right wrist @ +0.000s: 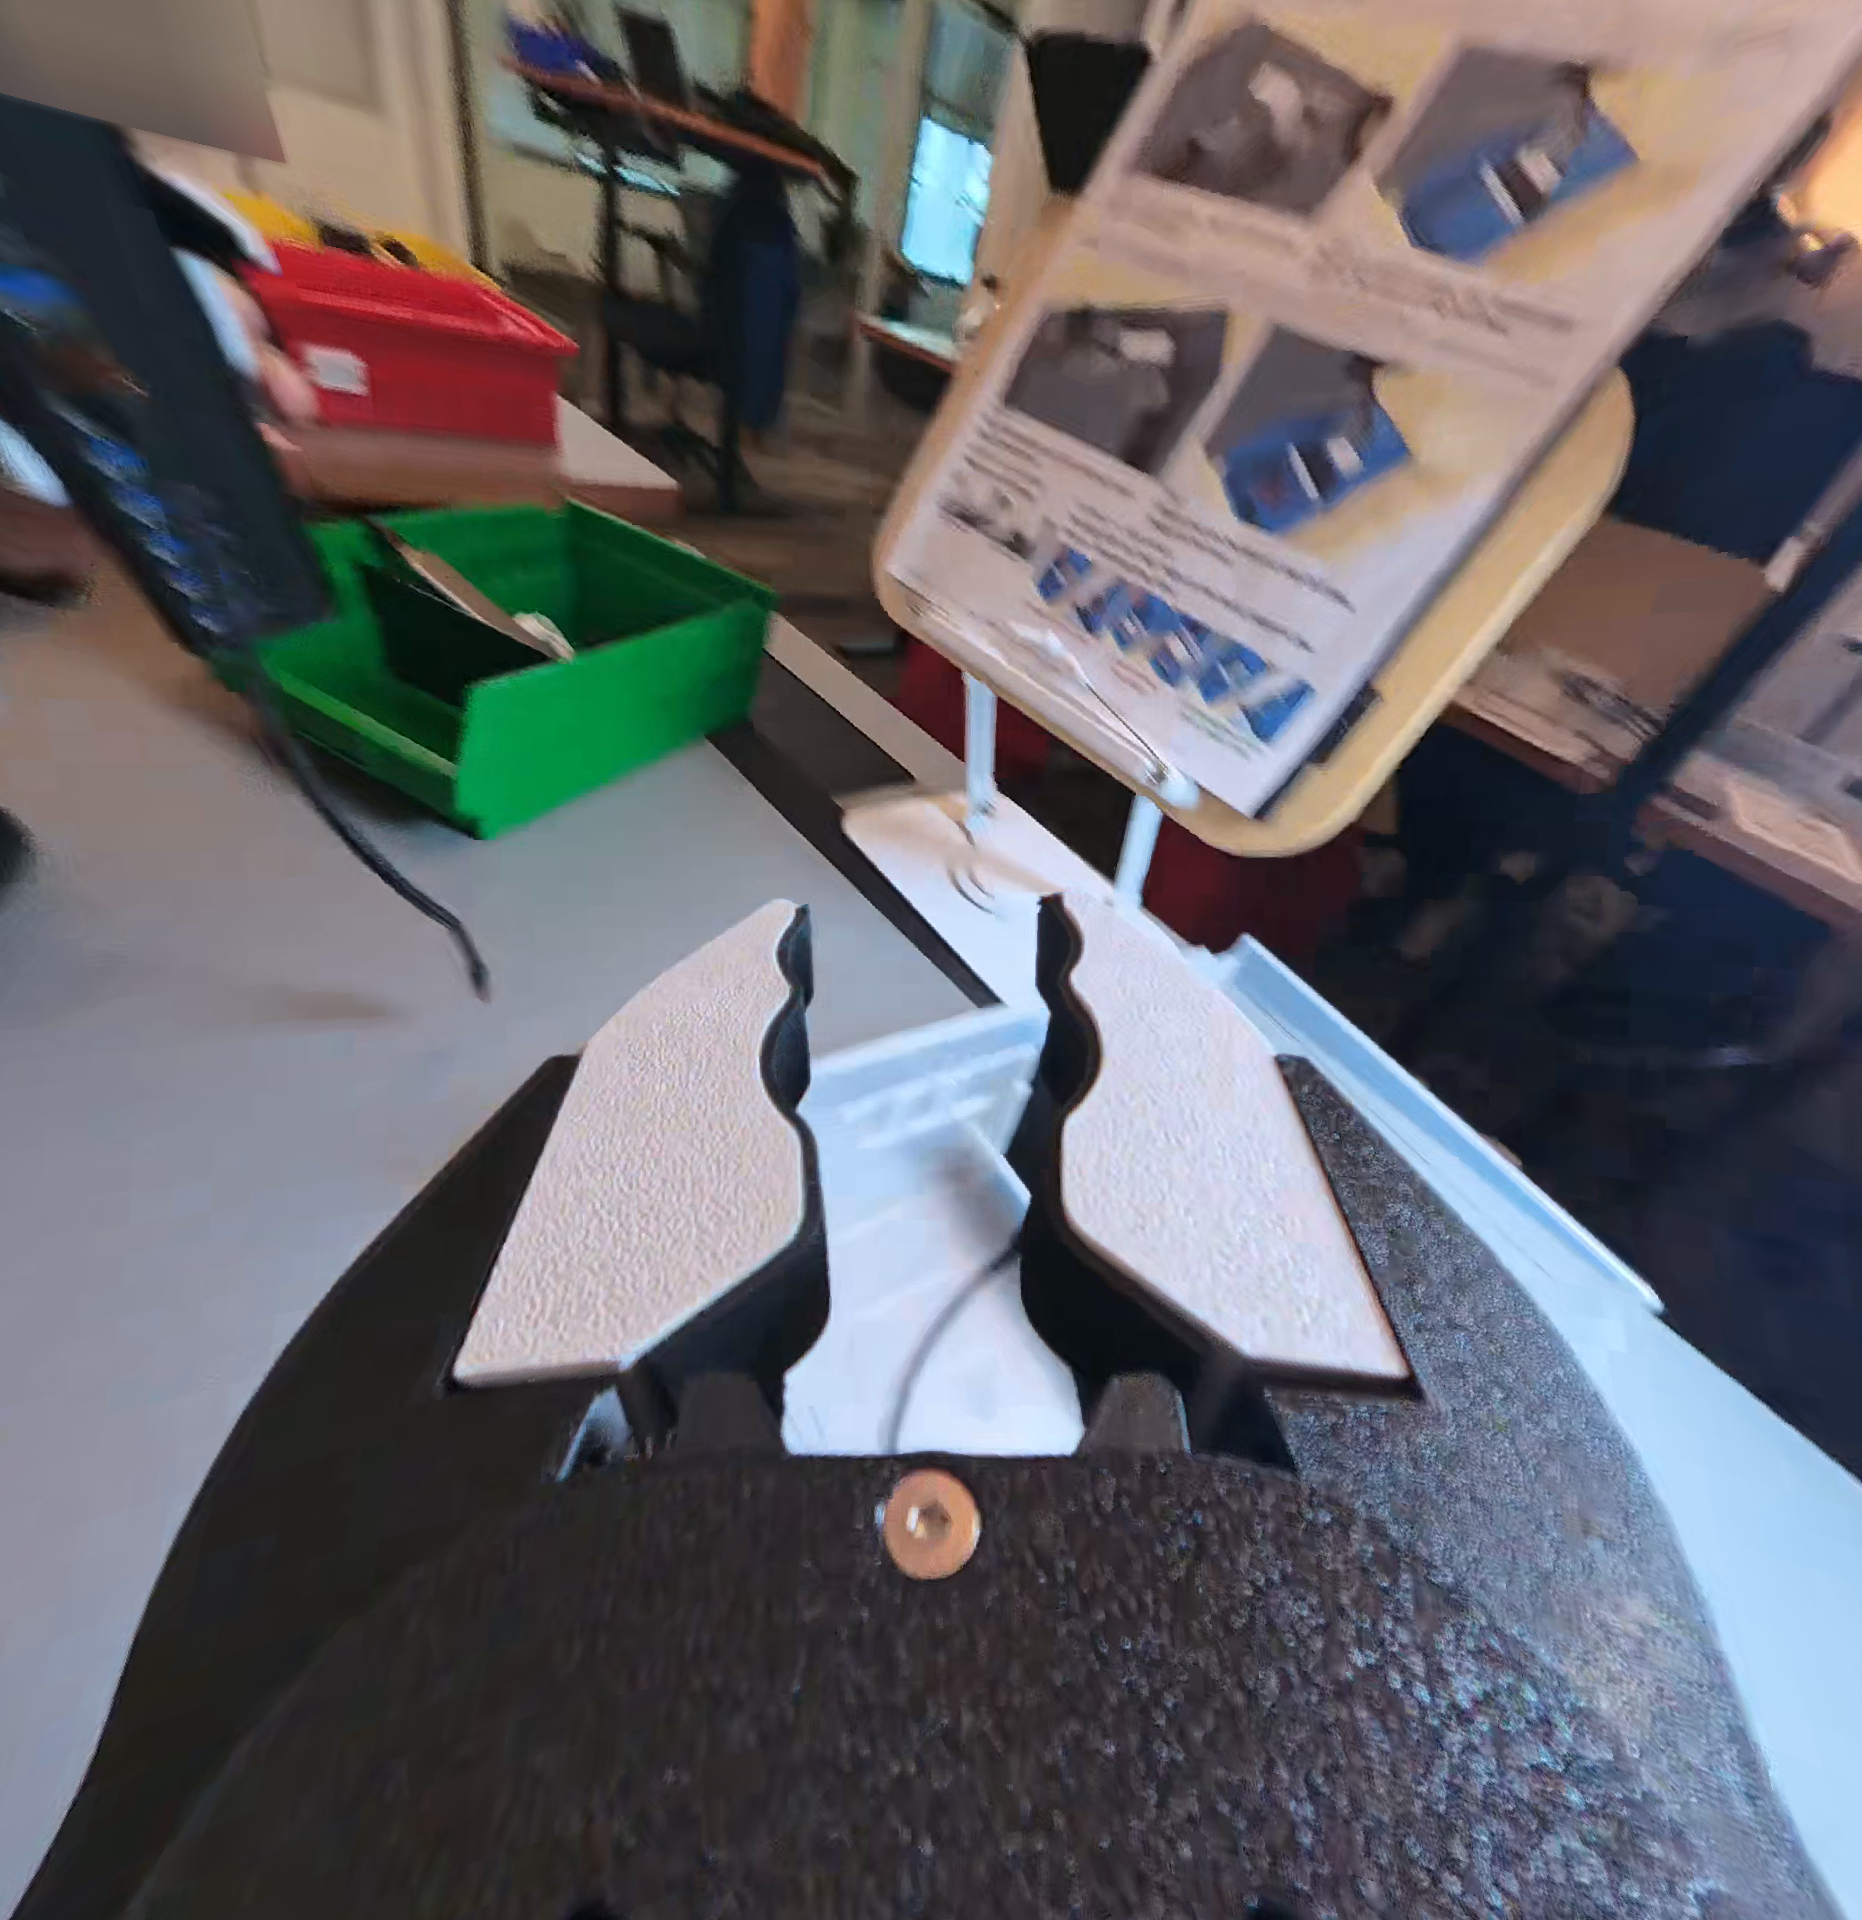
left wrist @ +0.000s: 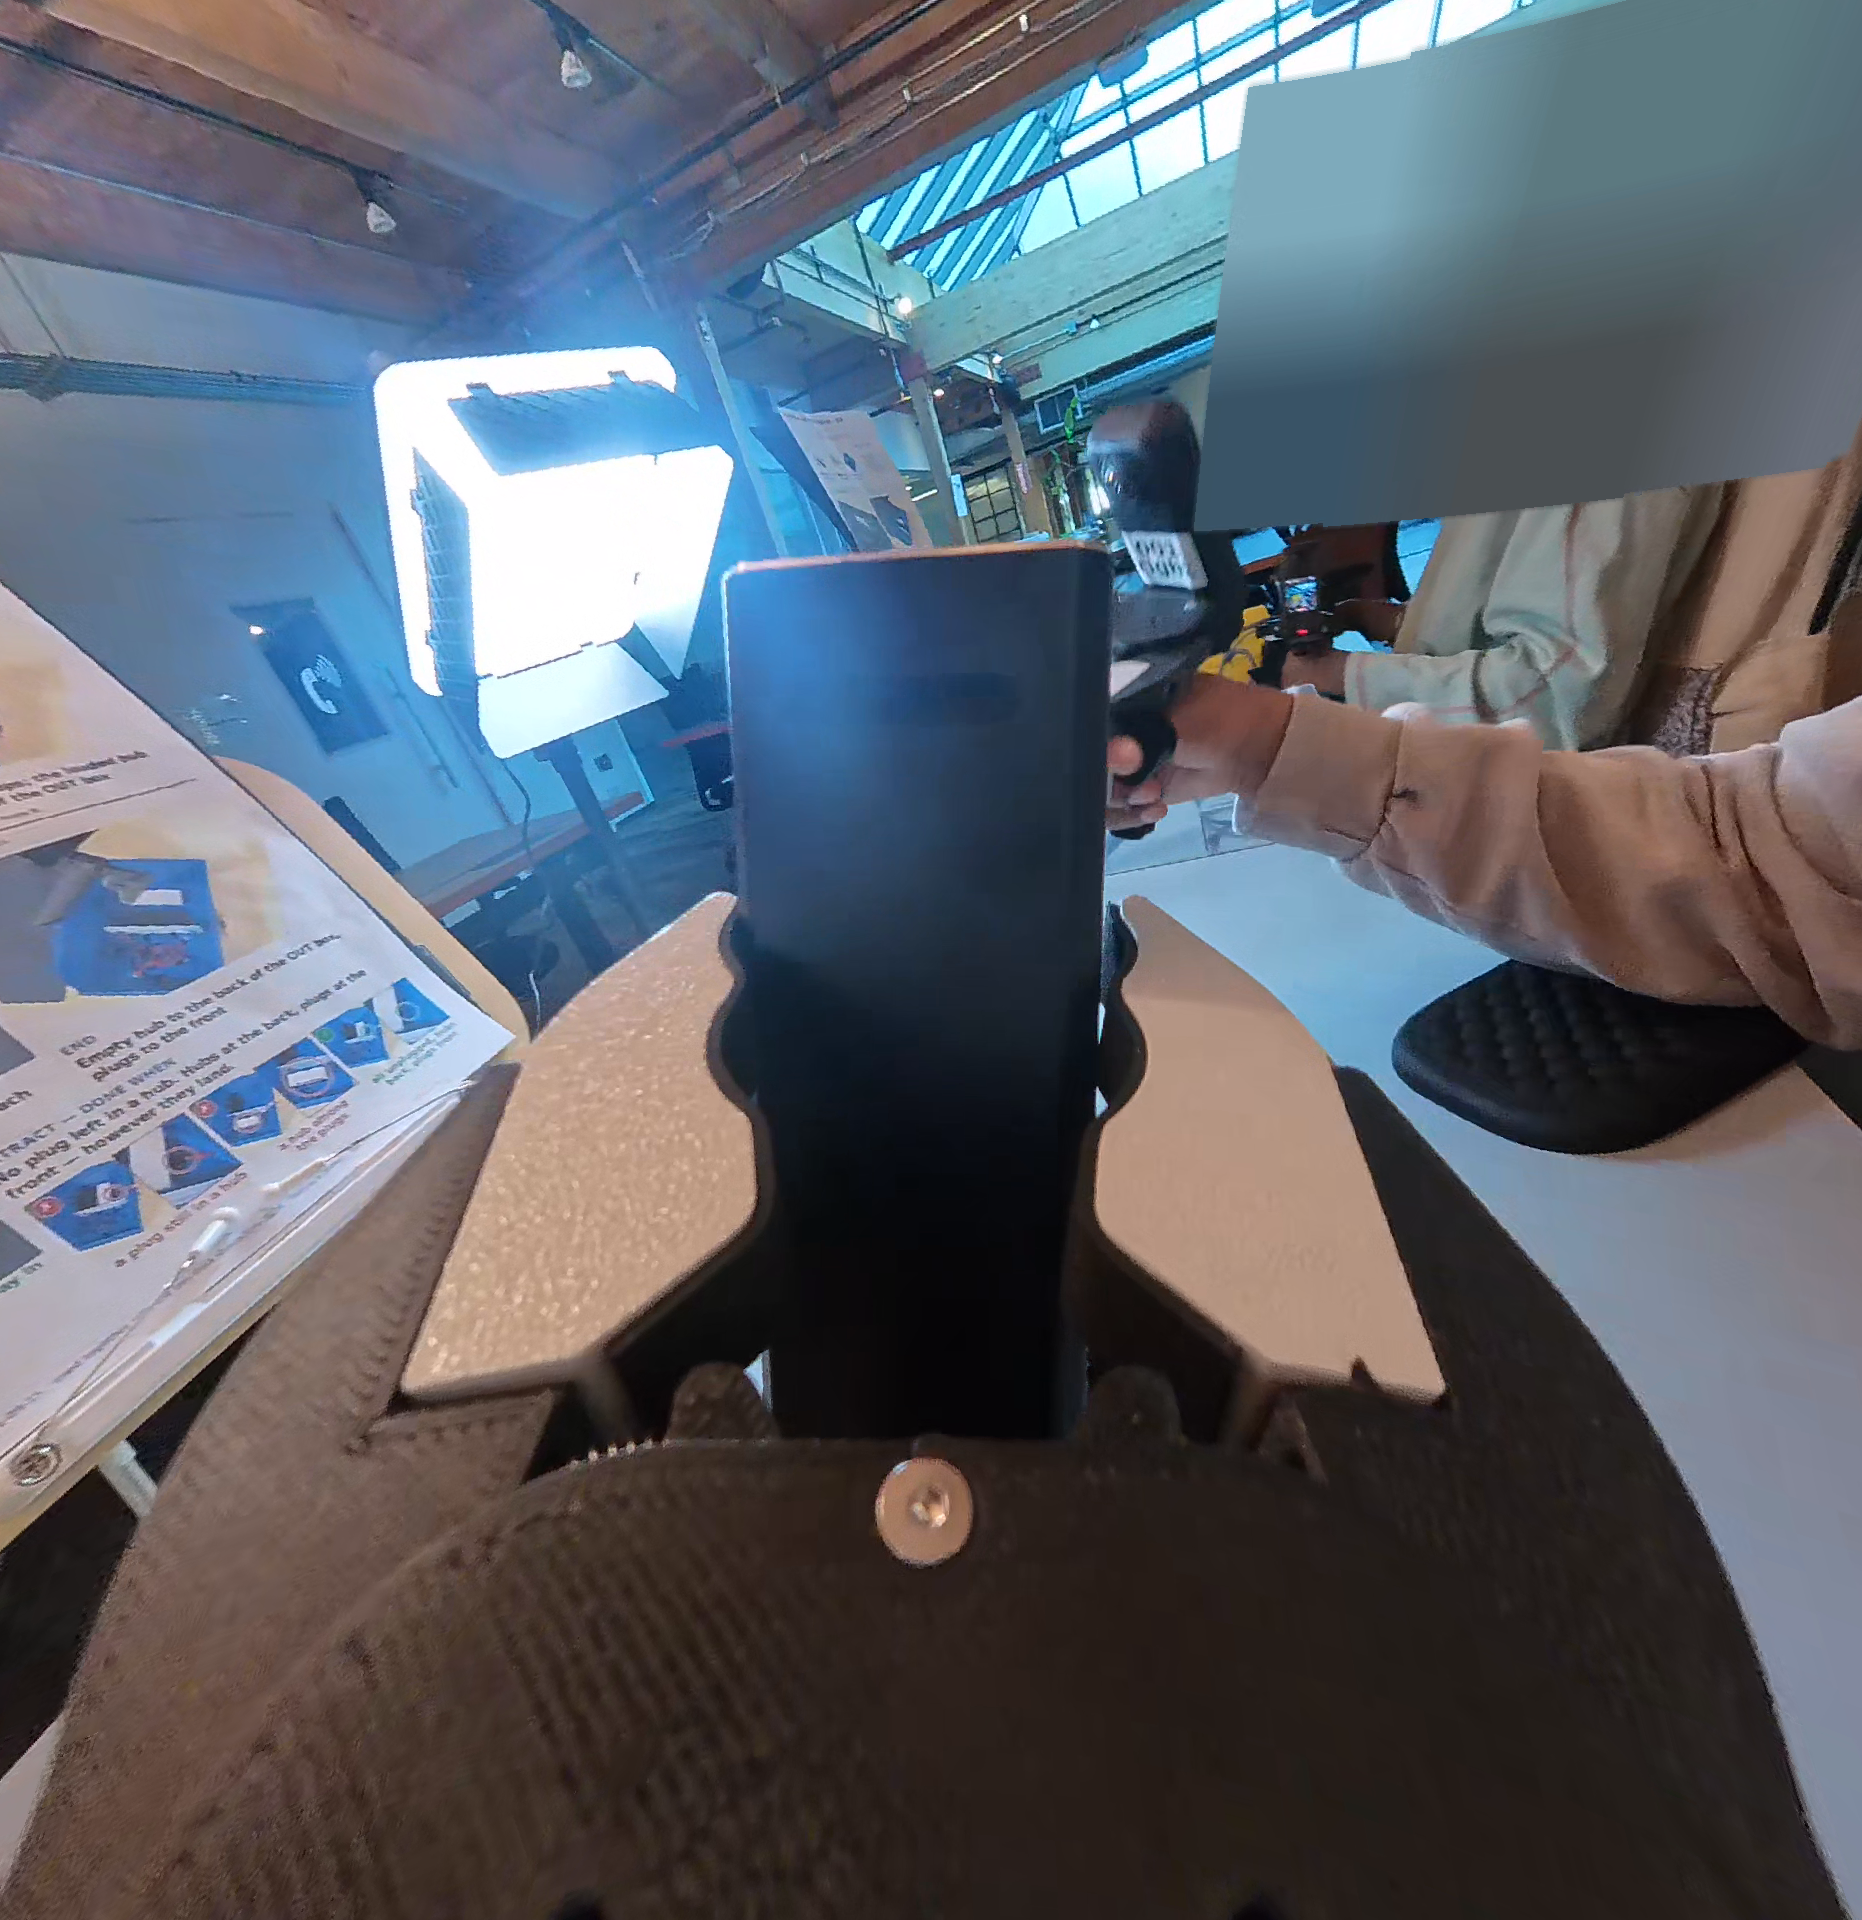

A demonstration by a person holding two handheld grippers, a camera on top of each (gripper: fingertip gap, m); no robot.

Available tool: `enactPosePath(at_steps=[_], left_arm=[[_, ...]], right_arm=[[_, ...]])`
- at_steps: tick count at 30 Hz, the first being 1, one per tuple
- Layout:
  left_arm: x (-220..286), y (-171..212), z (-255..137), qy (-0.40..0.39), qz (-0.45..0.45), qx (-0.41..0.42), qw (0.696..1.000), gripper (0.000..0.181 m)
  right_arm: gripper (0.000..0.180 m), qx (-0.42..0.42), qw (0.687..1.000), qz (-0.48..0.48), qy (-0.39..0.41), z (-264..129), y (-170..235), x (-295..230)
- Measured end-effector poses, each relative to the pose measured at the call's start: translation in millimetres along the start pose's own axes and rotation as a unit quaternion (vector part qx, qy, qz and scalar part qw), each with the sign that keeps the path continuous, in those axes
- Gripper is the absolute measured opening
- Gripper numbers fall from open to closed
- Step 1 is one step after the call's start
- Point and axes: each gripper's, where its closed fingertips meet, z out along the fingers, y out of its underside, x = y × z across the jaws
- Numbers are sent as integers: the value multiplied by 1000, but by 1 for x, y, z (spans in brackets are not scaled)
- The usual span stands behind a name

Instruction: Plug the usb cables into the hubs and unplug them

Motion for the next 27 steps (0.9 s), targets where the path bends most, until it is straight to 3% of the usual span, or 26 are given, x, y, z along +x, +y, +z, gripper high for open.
enactPosePath(at_steps=[1, 6, 11, 14, 20, 27], left_arm=[[3, 1, 2, 6, 1, -1, 1000, 65], [31, 1, 8, 76, 0, 17, 997, 65], [62, 10, 18, 135, 21, 1, 991, 66], [75, 13, 21, 158, 36, -4, 987, 66], [72, 18, 22, 143, 59, -22, 988, 65], [65, 27, 20, 126, 85, -64, 986, 64]], right_arm=[[41, 16, 1000, -7, -24, 1, -13, -16], [39, 35, 983, -72, -167, 18, -48, -119], [33, 11, 957, -142, -254, 41, -43, -211], [21, 5, 959, -171, -224, 51, -41, -222], [12, -17, 961, -210, -180, 57, -33, -216], [7, -4, 960, -203, -191, 60, -30, -211]])
